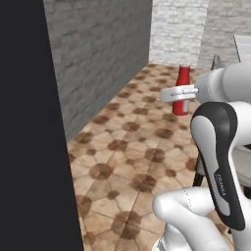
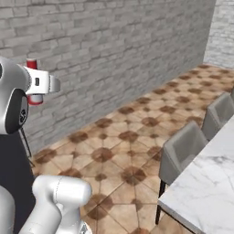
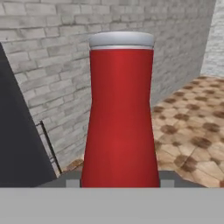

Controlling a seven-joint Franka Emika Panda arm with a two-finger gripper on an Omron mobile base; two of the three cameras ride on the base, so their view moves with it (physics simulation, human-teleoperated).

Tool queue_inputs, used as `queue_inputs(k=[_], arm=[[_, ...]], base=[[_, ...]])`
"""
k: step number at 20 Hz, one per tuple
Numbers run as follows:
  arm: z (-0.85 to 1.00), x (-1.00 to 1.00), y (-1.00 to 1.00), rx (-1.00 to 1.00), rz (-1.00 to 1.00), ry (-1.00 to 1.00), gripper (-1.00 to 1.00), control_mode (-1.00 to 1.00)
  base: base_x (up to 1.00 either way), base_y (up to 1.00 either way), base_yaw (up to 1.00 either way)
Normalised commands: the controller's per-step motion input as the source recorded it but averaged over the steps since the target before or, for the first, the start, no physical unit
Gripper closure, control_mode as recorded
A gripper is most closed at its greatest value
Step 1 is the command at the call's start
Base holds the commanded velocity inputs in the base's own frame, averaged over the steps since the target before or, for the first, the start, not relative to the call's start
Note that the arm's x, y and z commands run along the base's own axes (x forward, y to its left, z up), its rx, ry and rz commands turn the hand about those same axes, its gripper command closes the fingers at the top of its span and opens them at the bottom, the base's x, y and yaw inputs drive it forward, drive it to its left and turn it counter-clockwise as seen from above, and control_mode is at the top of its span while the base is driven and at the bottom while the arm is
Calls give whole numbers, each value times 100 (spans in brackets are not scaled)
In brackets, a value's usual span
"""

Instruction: Move the ketchup and condiment bottle from the cabinet to the dining counter.

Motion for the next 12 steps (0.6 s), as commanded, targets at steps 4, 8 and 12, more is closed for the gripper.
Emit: queue_inputs(k=[4, 8, 12], arm=[[0, 0, 0, 0, 0, 0, 100, 100], [0, 0, 0, 0, 0, 0, 100, 100], [0, 0, 0, 0, 0, 0, 100, 100]], base=[[65, 26, -28], [67, 25, -27], [66, 25, -27]])
